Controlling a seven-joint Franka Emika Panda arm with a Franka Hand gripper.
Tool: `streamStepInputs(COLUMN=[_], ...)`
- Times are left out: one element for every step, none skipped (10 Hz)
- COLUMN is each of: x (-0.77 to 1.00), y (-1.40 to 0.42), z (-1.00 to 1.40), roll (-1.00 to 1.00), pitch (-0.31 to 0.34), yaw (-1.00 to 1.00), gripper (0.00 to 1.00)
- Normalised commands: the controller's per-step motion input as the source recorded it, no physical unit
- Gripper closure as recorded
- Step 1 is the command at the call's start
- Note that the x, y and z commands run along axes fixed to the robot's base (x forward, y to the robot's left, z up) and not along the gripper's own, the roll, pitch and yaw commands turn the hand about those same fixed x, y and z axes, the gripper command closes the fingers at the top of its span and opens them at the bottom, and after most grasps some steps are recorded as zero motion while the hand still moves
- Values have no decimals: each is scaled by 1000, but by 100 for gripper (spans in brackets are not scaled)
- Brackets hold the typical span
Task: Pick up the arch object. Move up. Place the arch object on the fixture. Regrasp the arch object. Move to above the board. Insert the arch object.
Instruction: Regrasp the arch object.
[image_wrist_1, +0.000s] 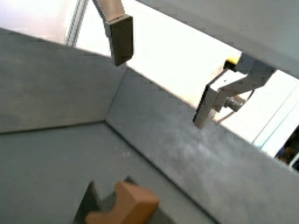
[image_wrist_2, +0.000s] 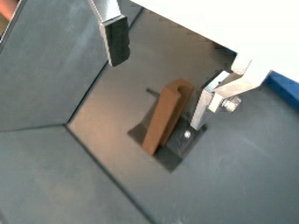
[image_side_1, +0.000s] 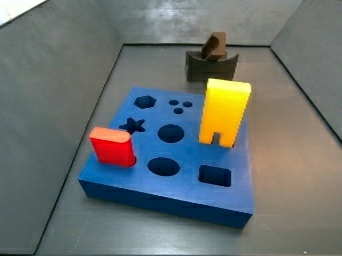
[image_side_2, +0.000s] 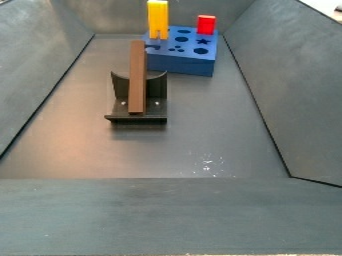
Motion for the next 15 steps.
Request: streamStepInputs(x=[526,610,677,760,817,864,908,920,920,919,914,909,897,887,877], y=[-77,-82,-84,-86,-86,-76,-74,-74,-73,-72,-69,-68,-69,-68,-66], z=[-35,-38,-38,-37,-41,-30,-23,-23,-24,-25,-30,-34,-40,-41,-43], roll=[941,766,639,471,346,253,198,188,188,187,183,178,168,161,153], pitch=[232,180,138,88,58,33,1,-10,-10,-8,-1,7,22,34,46], yaw=[304,311,311,294,277,253,217,187,150,125,102,91,83,81,81], gripper=[0,0,0,0,0,0,0,0,0,0,0,0,0,0,0])
